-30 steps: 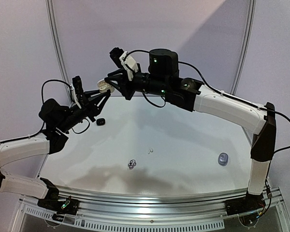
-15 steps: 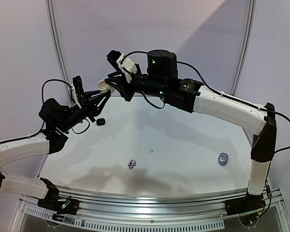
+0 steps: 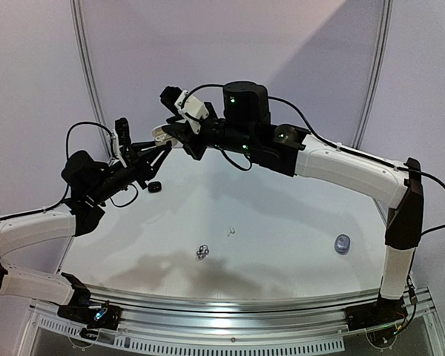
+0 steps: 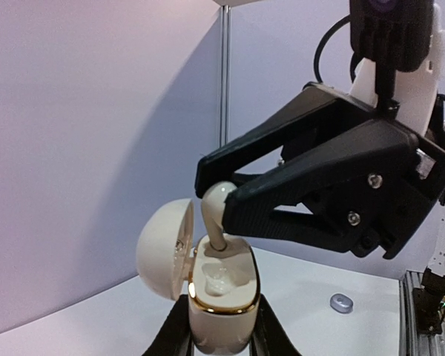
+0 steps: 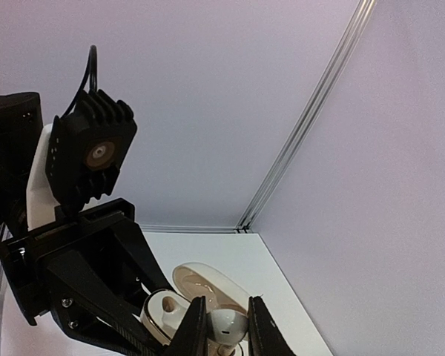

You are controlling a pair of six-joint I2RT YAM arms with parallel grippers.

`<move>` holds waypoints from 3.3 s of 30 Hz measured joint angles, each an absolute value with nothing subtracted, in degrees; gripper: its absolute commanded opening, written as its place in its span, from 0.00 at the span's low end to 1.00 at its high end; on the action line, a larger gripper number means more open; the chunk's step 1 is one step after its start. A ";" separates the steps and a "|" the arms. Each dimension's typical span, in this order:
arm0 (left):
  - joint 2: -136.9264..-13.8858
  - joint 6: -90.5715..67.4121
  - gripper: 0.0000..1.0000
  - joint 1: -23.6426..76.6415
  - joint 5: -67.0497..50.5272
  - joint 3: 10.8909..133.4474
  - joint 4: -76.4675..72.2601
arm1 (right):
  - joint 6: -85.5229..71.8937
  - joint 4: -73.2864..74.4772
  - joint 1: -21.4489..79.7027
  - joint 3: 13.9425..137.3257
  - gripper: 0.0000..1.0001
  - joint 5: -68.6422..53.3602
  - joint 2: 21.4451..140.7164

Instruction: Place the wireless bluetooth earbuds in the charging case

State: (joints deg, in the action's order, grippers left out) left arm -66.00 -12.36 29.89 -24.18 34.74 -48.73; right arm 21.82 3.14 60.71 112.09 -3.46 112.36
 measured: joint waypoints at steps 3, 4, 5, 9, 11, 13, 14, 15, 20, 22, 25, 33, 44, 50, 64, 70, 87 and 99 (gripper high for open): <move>-66.00 -11.60 0.00 29.89 -23.92 34.74 -48.77 | 21.93 3.14 60.71 112.09 0.00 -3.42 112.36; -66.00 -11.31 0.00 29.89 -23.88 34.74 -48.80 | 21.96 3.11 60.71 112.07 0.00 -3.40 112.36; -66.00 -11.09 0.00 29.89 -23.83 34.74 -48.82 | 21.96 3.07 60.71 112.01 0.00 -3.40 112.36; -66.00 -10.48 0.00 29.89 -23.83 34.74 -48.82 | 22.02 2.85 60.73 111.81 0.00 -3.29 112.33; -66.00 -10.02 0.00 29.89 -23.77 34.74 -48.77 | 22.48 2.81 60.75 111.72 0.00 -2.83 112.33; -66.00 -9.45 0.00 29.89 -23.70 34.74 -48.71 | 23.46 2.96 60.90 111.68 0.00 -1.52 112.29; -66.00 -9.19 0.00 29.89 -23.68 34.74 -48.64 | 24.01 3.05 61.10 111.68 0.00 -0.82 112.27; -66.00 -8.99 0.00 29.89 -23.70 34.74 -48.62 | 24.64 3.14 61.23 111.68 0.00 -0.12 112.25; -66.00 -8.27 0.00 29.89 -23.79 34.74 -48.62 | 28.18 3.46 62.65 111.79 0.00 3.86 112.25; -66.00 -8.10 0.00 29.89 -23.81 34.74 -48.75 | 28.60 3.49 62.94 111.90 0.00 4.58 112.25; -66.00 -7.97 0.00 29.89 -23.79 34.74 -48.82 | 28.27 3.36 63.02 111.90 0.00 5.54 112.25; -65.95 -8.88 0.00 29.89 -23.46 34.74 -49.30 | 24.21 -0.49 63.07 110.32 0.00 5.52 112.25; -65.95 -9.76 0.00 29.87 -22.85 34.72 -48.97 | 20.73 -3.31 63.05 108.55 0.09 5.65 112.25; -65.95 -9.74 0.00 29.87 -22.83 34.72 -48.84 | 20.58 -3.51 63.05 108.42 0.15 5.85 112.25; -65.47 -9.72 0.00 29.76 -21.96 34.72 -49.39 | 19.97 -3.14 63.07 108.33 0.20 6.55 112.25; -65.47 -9.72 0.00 29.76 -22.06 34.72 -49.36 | 19.94 -3.07 63.11 108.44 0.20 6.72 112.25; -65.47 -11.42 0.00 29.71 -23.07 34.83 -49.80 | 19.20 -0.45 63.13 111.18 0.39 6.98 112.77; -63.96 -14.02 0.00 28.91 -20.21 35.83 -47.05 | 7.29 -2.24 61.56 110.87 0.59 1.56 106.08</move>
State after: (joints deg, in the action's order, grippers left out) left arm -63.96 -14.02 28.91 -20.21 35.83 -47.05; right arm 7.29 -2.24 61.56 110.87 1.56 106.08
